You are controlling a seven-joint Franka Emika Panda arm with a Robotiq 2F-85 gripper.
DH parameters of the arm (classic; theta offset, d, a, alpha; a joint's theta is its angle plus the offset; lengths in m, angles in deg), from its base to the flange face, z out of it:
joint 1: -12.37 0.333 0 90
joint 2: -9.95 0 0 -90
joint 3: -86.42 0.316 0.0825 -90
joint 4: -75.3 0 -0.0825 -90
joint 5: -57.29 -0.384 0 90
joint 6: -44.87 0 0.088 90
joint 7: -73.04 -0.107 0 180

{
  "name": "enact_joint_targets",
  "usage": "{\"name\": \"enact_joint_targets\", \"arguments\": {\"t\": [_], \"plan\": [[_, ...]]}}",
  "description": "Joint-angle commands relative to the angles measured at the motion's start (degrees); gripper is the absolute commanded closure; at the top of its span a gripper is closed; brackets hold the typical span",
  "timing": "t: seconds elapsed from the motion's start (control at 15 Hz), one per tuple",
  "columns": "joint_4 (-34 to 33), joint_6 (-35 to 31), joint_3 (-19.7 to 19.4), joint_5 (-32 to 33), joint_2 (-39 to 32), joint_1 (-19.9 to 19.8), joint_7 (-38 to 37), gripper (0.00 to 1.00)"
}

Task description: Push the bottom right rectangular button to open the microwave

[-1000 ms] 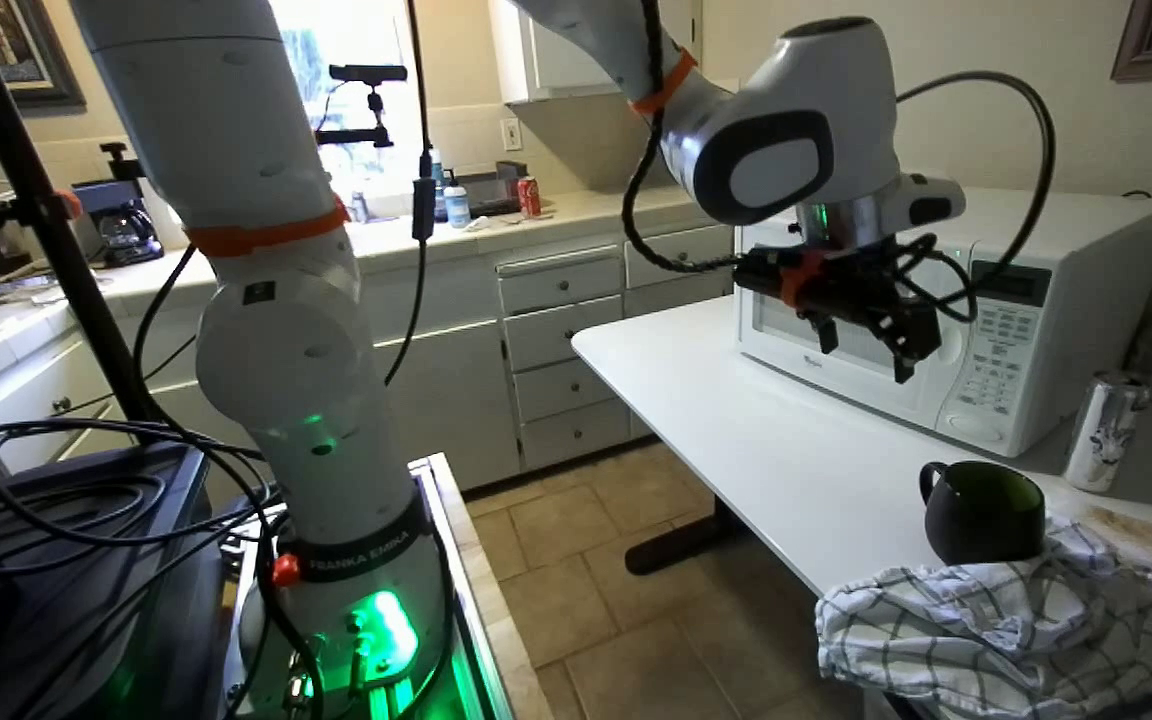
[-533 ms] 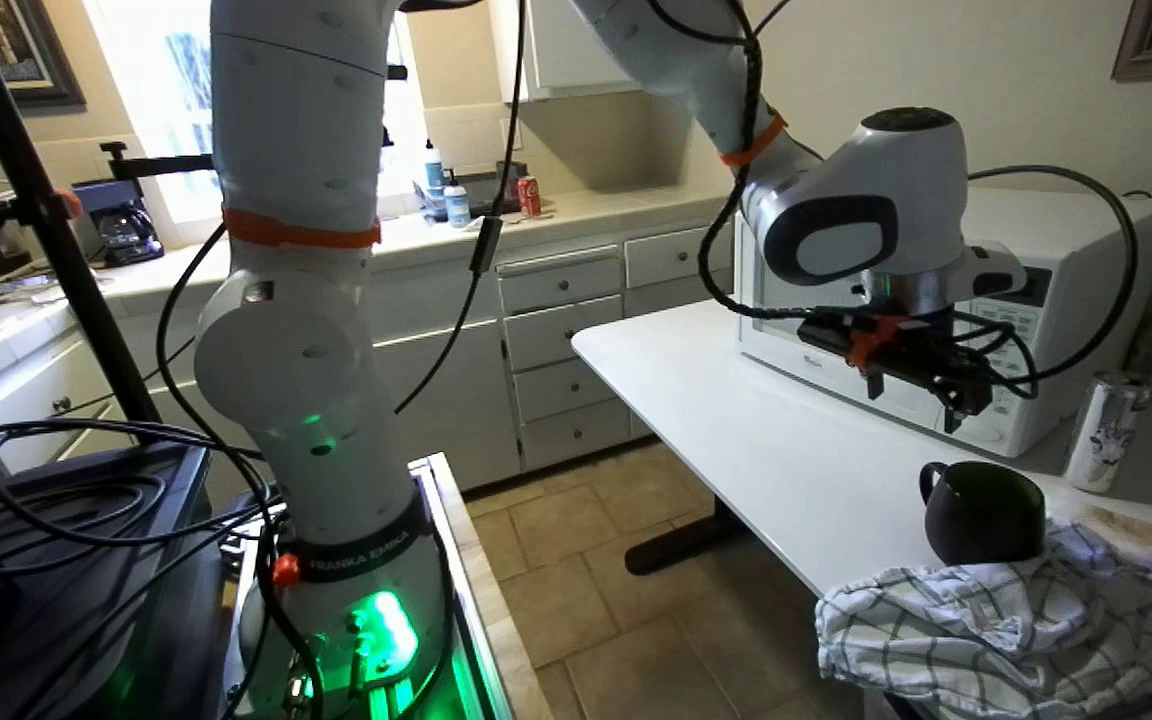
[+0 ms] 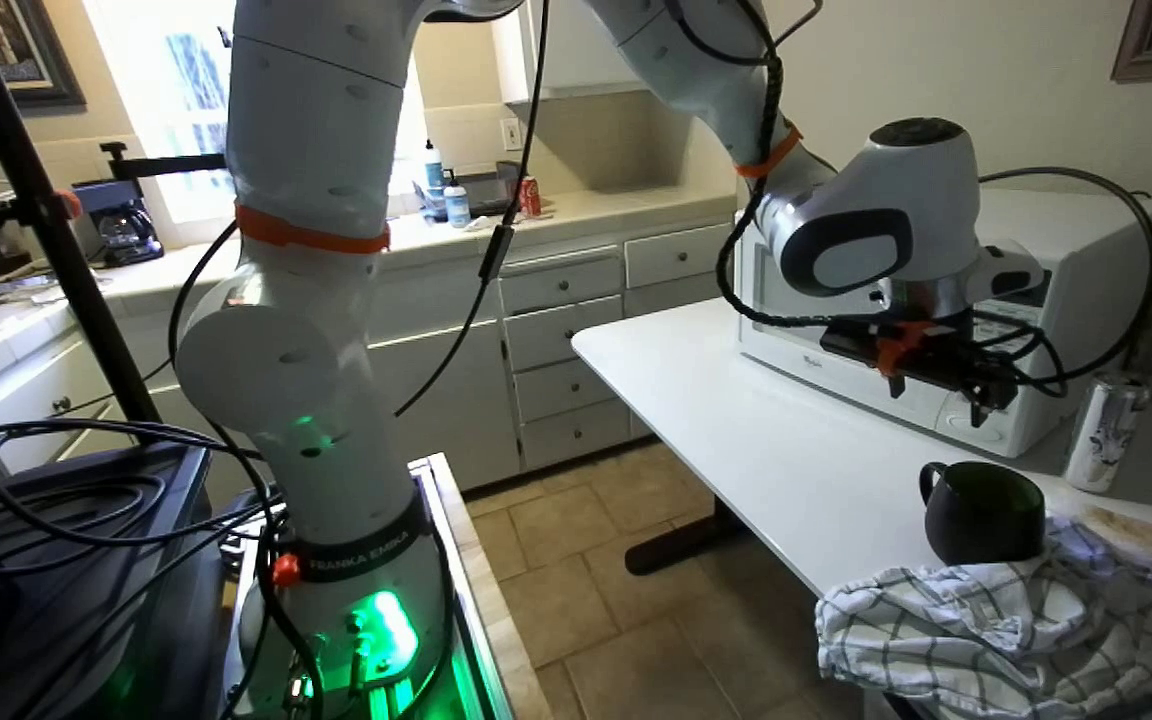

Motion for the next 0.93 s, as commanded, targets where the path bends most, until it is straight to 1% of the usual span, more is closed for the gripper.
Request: {"name": "enact_joint_targets", "arguments": {"t": [0.0,0.07,0.2,0.27,0.33,0.4,0.47,0.6,0.67,0.73,0.8,0.87], "plan": [[-4.09,-3.06,4.23,-3.58,-4.82,-3.56,6.36,0.0],[-5.06,-3.89,5.12,-4.03,-6.18,-4.23,7.15,0.0],[-7.66,-5.07,8.65,-6.04,-9.07,-7.03,10.11,0.06],[-8.85,-5.39,9.64,-6.18,-10.27,-7.72,10.73,0.16],[-9.91,-5.58,10.69,-6.31,-11.45,-8.41,11.24,0.3],[-10.94,-5.52,11.43,-6.1,-12.57,-8.8,11.21,0.38],[-11.71,-5.77,11.56,-5.56,-13.6,-8.8,10.84,0.47],[-13.44,-5.95,11.6,-4.65,-15.57,-8.59,10.39,0.64],[-14.12,-5.96,11.46,-4.41,-16.44,-8.4,10.24,0.7],[-14.66,-6.94,13.89,-0.4,-17.65,-10.74,7.42,0.77],[-15.39,-7.79,14.65,0.35,-18.78,-11.22,7.42,0.86],[-15.82,-9.18,16.21,1.04,-19.76,-12.34,7.35,0.92]]}}
